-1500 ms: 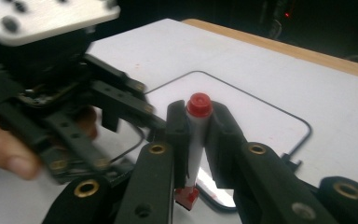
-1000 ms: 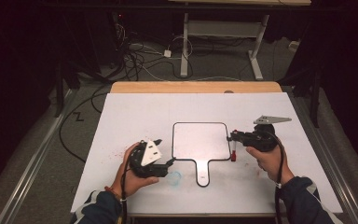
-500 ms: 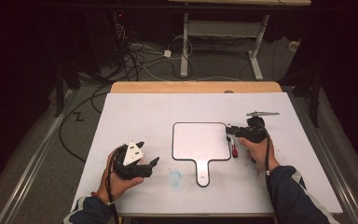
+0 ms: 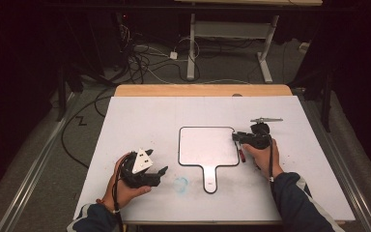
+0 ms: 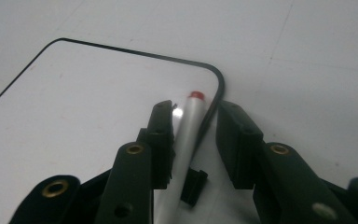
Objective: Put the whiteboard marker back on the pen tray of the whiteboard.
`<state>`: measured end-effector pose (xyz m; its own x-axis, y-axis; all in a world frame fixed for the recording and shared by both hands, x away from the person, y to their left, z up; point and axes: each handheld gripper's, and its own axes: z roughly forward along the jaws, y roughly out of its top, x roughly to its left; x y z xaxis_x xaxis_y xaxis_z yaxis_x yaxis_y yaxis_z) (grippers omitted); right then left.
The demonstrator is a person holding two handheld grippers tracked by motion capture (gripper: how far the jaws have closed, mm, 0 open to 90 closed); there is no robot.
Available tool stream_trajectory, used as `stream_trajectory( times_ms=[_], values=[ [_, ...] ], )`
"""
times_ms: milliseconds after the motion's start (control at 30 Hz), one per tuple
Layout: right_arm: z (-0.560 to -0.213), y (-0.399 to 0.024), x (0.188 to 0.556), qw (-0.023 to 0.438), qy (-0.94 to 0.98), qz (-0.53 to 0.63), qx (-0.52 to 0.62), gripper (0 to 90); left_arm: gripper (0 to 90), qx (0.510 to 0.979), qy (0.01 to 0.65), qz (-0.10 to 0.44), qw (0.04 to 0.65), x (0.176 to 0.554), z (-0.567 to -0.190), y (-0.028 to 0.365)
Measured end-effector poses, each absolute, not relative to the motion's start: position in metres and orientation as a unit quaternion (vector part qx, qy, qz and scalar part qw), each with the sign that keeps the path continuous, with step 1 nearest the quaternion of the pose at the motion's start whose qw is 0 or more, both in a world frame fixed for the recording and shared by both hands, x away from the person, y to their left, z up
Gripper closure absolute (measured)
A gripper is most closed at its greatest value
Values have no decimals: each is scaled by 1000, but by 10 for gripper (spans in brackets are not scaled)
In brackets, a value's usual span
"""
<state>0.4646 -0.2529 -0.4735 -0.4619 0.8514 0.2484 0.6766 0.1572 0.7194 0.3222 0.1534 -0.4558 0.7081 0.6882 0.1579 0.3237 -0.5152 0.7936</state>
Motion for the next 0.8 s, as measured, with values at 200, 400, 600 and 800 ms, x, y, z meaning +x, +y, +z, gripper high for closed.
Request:
stream_trajectory(
  times_ms=[200,400,600,800],
  values=[
    [-471,-251,463,146,775,374,488,596,225,837,304,237,389,320,-455,156],
    [-472,-250,462,155,781,371,477,528,225,838,302,236,389,319,-455,156],
    [-462,-254,455,166,777,401,456,456,225,839,299,241,386,318,-456,156],
    [-444,-255,429,220,789,419,392,401,215,841,289,258,377,317,-456,157]
  ],
)
